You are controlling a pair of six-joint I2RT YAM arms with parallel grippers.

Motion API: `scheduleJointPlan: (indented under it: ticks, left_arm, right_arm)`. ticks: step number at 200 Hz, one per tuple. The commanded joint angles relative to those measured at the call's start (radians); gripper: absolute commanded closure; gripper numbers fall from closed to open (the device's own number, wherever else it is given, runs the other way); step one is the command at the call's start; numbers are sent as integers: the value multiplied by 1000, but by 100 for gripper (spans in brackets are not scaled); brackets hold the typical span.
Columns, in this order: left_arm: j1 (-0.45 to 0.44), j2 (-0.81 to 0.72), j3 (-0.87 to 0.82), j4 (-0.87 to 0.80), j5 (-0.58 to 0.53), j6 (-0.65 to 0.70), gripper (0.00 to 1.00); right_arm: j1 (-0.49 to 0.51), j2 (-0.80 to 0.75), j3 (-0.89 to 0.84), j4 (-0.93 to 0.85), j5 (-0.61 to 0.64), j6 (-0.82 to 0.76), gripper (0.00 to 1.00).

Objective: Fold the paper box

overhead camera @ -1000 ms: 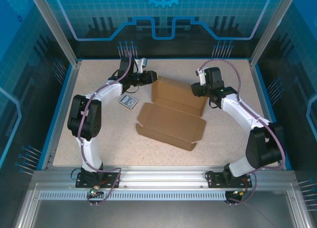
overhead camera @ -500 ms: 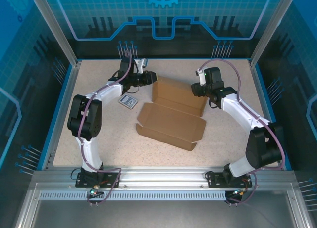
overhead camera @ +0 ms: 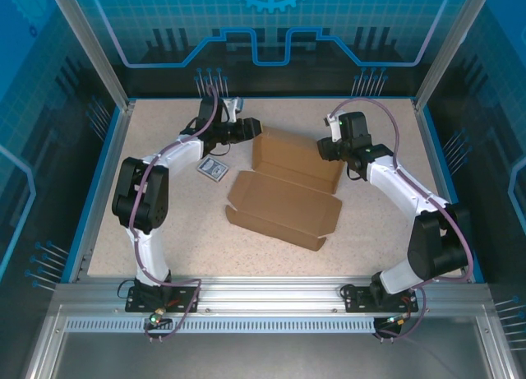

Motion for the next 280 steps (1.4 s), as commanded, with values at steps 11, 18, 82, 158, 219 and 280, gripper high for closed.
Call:
scheduleJointPlan:
  ticks: [11,18,82,158,219,280]
  left_arm:
    - [10,-78,-10,-1,-39,11,40]
    - [14,-91,-29,15,-42,13,38]
    - [42,-206,-210,175,-72,6,31]
    - [44,-383,-361,47,-228,47,31]
    - [44,-501,-530,-26,-323,58,30]
    - [24,-518,-572,-235,-301,78,31]
  right_arm:
    - [21,4,-15,-51,4,-19,44]
    - [22,4,-13,-51,6,-21,44]
    - [21,10,19,-63,1,-25,43]
    - [22,6,139,-133,7,-48,31]
    - [31,-10,135,-151,-150,-111,26]
    - [55,34,134,-137,-162,-153,25]
